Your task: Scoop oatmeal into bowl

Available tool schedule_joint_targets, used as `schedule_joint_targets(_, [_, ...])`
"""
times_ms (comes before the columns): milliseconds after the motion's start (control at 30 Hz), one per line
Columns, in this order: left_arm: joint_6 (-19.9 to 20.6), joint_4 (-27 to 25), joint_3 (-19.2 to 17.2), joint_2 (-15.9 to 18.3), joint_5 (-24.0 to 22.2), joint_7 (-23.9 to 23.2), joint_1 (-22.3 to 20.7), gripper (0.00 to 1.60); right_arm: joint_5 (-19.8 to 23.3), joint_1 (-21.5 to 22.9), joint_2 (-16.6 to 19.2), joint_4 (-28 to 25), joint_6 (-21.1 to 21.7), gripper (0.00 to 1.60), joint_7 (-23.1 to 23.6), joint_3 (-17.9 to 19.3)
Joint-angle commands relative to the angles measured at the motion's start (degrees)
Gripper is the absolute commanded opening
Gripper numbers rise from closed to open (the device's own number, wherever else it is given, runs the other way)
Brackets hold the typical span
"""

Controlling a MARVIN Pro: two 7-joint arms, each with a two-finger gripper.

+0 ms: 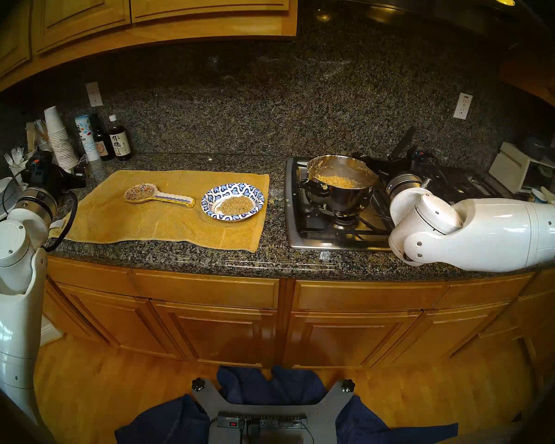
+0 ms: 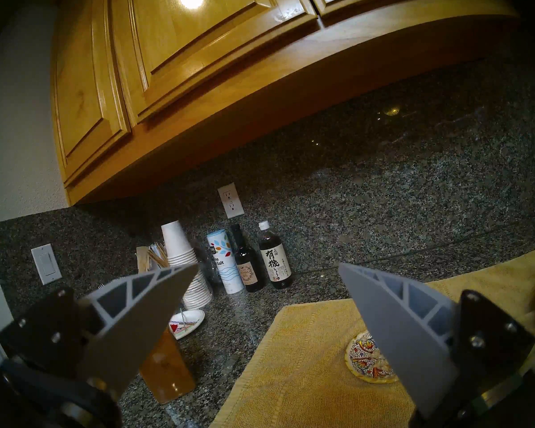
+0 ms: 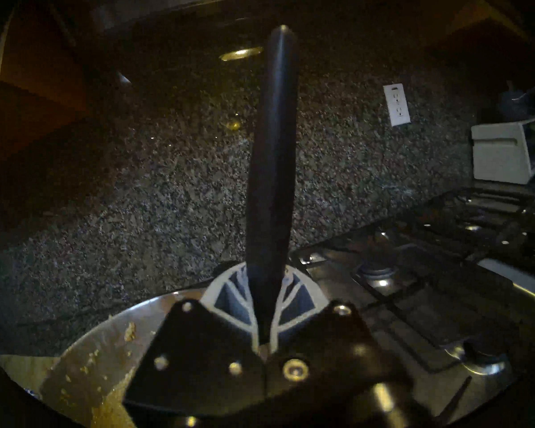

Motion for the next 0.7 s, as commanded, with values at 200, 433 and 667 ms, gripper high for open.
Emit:
schedule_joint_targets(200, [-1.09, -1.49, -1.01, 0.91, 0.11, -0.09, -1.01, 1.60, 4.19, 7.30, 6.40, -7.40, 9.73, 0.07, 0.08, 2.83])
schedule_joint_targets(433, [-1.19, -1.49, -1.04, 0.94, 0.08, -0.10, -0.96, 1.60, 7.70, 7.06, 4.51, -6.49, 10.95, 1.60, 1.94, 3.81])
schedule_joint_targets(667, [-1.20, -1.49, -1.04, 0.97, 0.05, -0.08, -0.94, 1.60, 9.75, 7.03, 3.22, -5.04, 10.68, 1.60, 2.56, 4.66])
